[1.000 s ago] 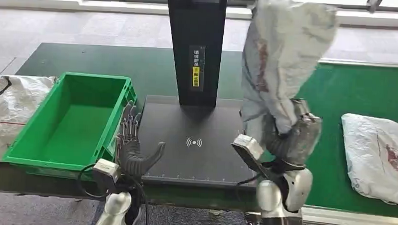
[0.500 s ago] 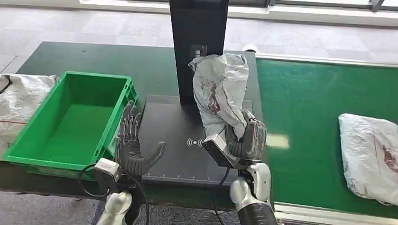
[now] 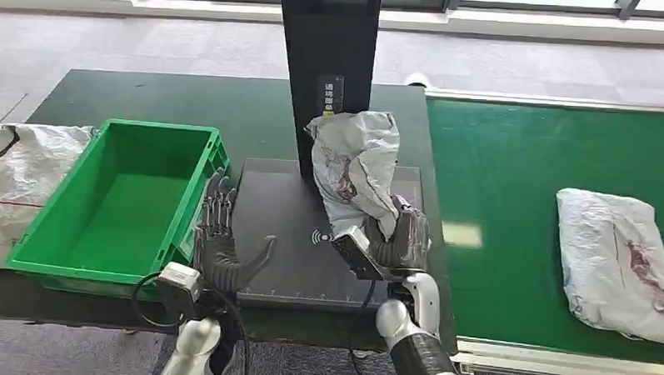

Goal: Moved the parcel from conveyor to table for the left to box.

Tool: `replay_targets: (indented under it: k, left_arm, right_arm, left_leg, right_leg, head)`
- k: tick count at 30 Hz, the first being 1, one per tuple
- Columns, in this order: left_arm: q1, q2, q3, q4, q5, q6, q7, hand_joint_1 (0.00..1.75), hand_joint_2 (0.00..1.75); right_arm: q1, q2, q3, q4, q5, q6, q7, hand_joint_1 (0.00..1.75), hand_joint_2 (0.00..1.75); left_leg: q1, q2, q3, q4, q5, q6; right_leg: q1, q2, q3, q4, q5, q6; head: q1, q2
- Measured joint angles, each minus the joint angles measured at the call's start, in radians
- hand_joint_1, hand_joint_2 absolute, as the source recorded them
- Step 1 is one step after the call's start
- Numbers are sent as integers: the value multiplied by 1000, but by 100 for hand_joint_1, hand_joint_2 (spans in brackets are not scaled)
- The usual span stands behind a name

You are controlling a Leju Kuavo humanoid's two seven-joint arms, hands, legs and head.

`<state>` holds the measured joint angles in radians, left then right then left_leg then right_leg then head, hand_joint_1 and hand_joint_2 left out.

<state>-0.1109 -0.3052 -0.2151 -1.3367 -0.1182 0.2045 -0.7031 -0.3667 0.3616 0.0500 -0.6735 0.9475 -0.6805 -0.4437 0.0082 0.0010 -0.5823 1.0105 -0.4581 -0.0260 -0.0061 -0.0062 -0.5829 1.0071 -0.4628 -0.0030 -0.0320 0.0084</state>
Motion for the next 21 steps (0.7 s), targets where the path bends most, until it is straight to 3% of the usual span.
replay_targets:
  k: [7,10,11,21]
  left_arm:
    - [-15,0,0,16,3,-18,0,0,175]
    - [-16,0,0,19,5,-16,0,0,175]
    - [-16,0,0,19,5,-15,0,0,175]
    - [-16,0,0,21,5,1,0,0,175]
  right_arm:
    - [-65,0,-14,195,-62,269,-12,175,175]
    - [-79,0,-14,226,-68,307,-19,173,175]
    - [-84,0,-14,234,-68,314,-19,0,175]
    - [-93,0,-21,263,-69,270,-2,0,175]
  left_leg:
    - [0,0,0,0,0,0]
    - [0,0,0,0,0,0]
    - [0,0,0,0,0,0]
    - [0,0,0,0,0,0]
  right_leg:
    - [0,1,0,0,0,0]
    - [0,1,0,0,0,0]
    - [0,1,0,0,0,0]
    - [0,1,0,0,0,0]
  head:
    - [0,0]
    - [0,0]
    - [0,0]
    - [0,0]
